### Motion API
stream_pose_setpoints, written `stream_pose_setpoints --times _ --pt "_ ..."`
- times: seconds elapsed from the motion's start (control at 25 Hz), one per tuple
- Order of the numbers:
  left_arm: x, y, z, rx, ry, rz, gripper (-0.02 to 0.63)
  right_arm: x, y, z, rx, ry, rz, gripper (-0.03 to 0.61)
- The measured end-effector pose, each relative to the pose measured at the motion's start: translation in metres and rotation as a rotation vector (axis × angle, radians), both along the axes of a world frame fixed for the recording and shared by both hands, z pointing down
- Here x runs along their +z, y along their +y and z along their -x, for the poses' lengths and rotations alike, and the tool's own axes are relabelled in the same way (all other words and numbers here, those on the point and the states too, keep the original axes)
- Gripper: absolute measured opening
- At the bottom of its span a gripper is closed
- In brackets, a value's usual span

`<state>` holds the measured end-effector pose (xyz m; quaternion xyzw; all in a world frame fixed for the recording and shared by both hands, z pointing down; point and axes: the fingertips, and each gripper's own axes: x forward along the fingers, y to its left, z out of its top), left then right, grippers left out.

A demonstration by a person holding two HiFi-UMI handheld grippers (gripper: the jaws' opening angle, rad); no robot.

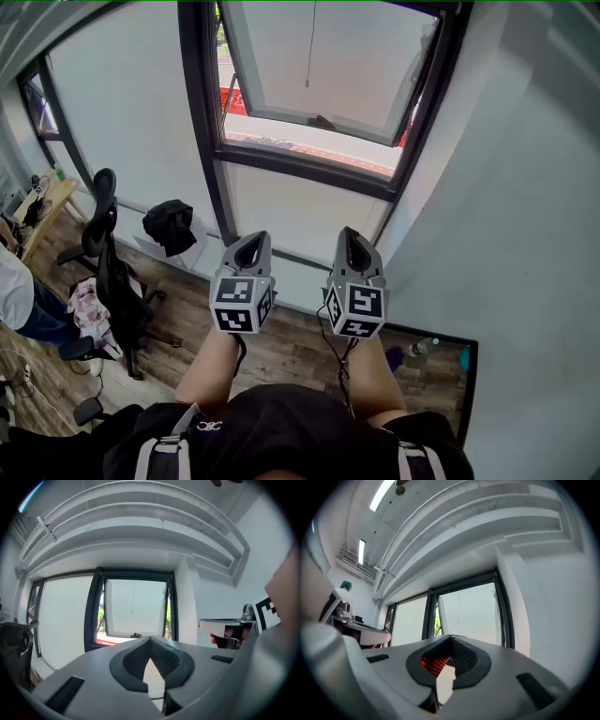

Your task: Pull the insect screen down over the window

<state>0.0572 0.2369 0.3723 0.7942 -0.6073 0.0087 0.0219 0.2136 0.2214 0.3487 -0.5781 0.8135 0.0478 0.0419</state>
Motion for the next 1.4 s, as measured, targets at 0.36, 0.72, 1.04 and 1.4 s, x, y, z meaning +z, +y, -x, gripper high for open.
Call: stream_pose_setpoints --times 0.36,0.72,1.04,1.4 --pt "0.004 -0.007 0.021 0.011 0.006 0.014 0.012 0.006 -0.006 0.023 -0.002 -0.007 0.008 0.003" --pt "0.016 -0.020 0.070 0.047 -0.004 0.021 0.012 0.024 -0.018 0.065 0.062 0.029 0.015 0.005" --pt "0.028 -0.029 0.108 0.077 0.000 0.028 0.012 0.028 -0.027 0.078 0.134 0.022 0.022 0.005" --pt "0.033 -0.066 0.131 0.057 -0.015 0.010 0.012 0.025 -0.064 0.098 0.133 0.037 -0.011 0.005"
